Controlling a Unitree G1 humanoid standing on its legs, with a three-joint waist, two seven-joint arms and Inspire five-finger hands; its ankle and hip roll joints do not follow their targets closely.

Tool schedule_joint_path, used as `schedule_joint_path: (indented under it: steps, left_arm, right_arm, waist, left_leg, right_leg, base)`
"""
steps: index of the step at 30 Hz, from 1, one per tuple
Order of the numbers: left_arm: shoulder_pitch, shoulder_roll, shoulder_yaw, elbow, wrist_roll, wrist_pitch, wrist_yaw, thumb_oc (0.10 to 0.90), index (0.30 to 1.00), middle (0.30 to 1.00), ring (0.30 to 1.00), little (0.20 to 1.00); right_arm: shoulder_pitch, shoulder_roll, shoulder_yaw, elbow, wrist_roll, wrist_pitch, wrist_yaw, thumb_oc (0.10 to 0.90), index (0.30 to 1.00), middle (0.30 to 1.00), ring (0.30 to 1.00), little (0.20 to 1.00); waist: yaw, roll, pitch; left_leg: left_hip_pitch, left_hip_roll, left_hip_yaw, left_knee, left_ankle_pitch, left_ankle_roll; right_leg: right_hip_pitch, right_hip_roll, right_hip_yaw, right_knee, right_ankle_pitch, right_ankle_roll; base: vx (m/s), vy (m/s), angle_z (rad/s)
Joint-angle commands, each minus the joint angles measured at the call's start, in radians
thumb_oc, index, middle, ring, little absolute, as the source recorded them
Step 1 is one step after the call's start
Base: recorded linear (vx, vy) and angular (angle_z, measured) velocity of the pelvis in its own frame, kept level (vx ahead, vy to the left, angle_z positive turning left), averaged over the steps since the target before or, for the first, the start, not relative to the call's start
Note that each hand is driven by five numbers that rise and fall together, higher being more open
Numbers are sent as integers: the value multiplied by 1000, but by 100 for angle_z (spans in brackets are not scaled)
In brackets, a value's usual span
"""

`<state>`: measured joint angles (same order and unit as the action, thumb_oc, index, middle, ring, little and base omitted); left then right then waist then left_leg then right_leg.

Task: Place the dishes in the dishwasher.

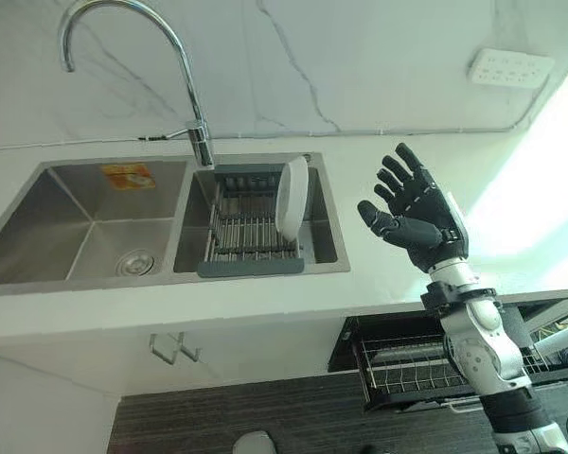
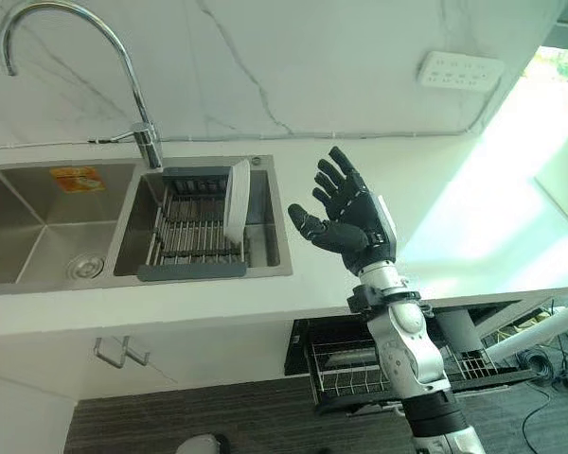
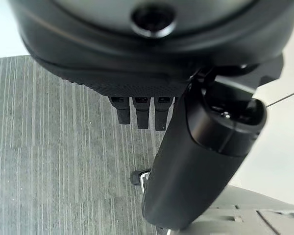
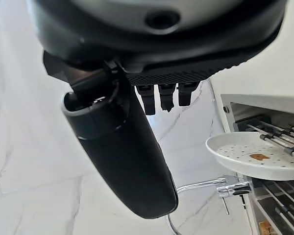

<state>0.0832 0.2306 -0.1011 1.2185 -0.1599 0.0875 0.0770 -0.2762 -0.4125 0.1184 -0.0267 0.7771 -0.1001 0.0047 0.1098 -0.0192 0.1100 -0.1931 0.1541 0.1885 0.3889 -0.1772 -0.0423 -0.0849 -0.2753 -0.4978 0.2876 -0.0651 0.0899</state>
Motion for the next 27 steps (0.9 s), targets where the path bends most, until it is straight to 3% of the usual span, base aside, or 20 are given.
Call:
schedule_joint_path:
  steps: [1,11,27]
  left_arm:
    - [-28,3,-25,30,-25,-13,0,800,900,900,900,900]
    - [-18,16,-24,32,-11,-14,-19,800,900,900,900,900]
    - [-21,30,-42,39,-29,-15,-56,800,900,900,900,900]
  right_arm:
    - [-140,-10,-33,-19,21,-76,-26,800,900,900,900,900]
    - [-278,1,4,157,11,-66,-93,800,900,900,900,900]
    - [-367,32,43,292,93,-48,-129,800,900,900,900,900]
  waist:
    - [8,2,-35]
    - [61,1,-36]
    - [95,7,-35]
  left_leg:
    - [47,30,19,-89,-6,-29]
    - [29,25,-10,-89,10,-35]
    - [32,18,-34,-89,-3,-45]
  right_leg:
    - [71,-24,41,12,-123,75]
    - [87,-33,9,12,-124,75]
    - [107,-42,7,12,-139,89]
  base:
    - [18,44,11]
    - [12,20,11]
    - [31,5,6]
